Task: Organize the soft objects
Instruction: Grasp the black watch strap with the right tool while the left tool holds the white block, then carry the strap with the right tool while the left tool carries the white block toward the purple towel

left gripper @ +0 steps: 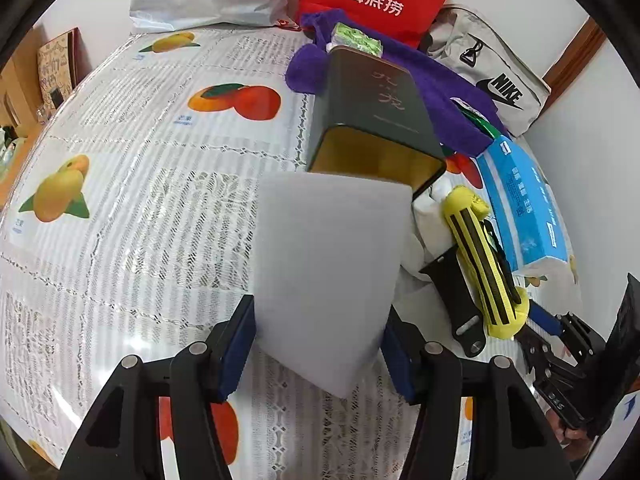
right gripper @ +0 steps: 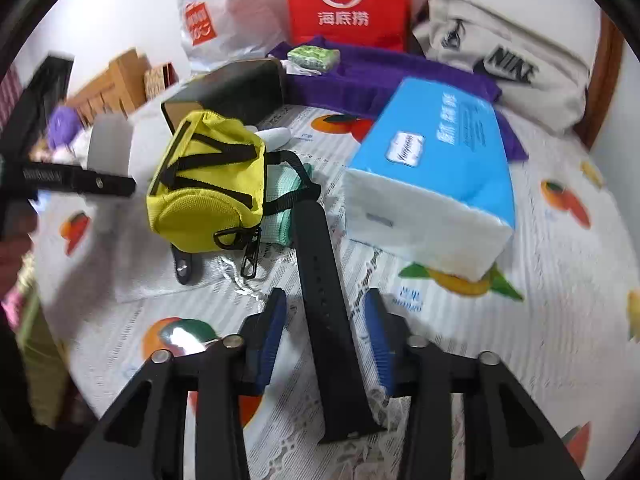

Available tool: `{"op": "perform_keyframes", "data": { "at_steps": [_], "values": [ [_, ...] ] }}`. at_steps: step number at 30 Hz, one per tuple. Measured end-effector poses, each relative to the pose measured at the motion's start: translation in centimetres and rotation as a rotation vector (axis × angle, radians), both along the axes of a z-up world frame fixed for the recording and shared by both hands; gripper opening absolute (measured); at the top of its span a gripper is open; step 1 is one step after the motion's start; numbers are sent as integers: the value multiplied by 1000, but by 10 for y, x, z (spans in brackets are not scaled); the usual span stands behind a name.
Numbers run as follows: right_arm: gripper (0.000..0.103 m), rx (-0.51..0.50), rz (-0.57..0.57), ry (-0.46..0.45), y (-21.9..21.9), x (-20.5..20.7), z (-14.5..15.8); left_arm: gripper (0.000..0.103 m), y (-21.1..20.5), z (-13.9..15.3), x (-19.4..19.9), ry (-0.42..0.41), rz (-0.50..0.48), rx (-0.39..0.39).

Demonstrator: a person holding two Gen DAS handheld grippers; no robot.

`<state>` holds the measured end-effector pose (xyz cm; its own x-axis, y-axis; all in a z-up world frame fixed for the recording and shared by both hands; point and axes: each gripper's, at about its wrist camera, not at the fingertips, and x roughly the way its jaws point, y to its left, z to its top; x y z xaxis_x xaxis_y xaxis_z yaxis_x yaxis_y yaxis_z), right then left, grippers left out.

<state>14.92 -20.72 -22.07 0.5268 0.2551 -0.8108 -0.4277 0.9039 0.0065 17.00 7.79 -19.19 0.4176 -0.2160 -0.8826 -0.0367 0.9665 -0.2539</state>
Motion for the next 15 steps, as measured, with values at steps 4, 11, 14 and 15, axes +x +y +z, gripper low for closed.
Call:
{"op": "perform_keyframes", "data": {
  "at_steps": [4,11,14,15],
  "values": [
    [22,-6,7,32,-1,0,3,55,1,-1,0,-3,0,-9],
    [22,-4,3,17,0,0,0,57,-5,-1,2,-27,-20,1],
    [21,-5,-4,16,0,-1,1,63,-10,-2,7,-43,-35,23],
    [21,-2,-14,21,-1,-3,2,63,-13,-2,9,-53,-41,42]
  ]
}}
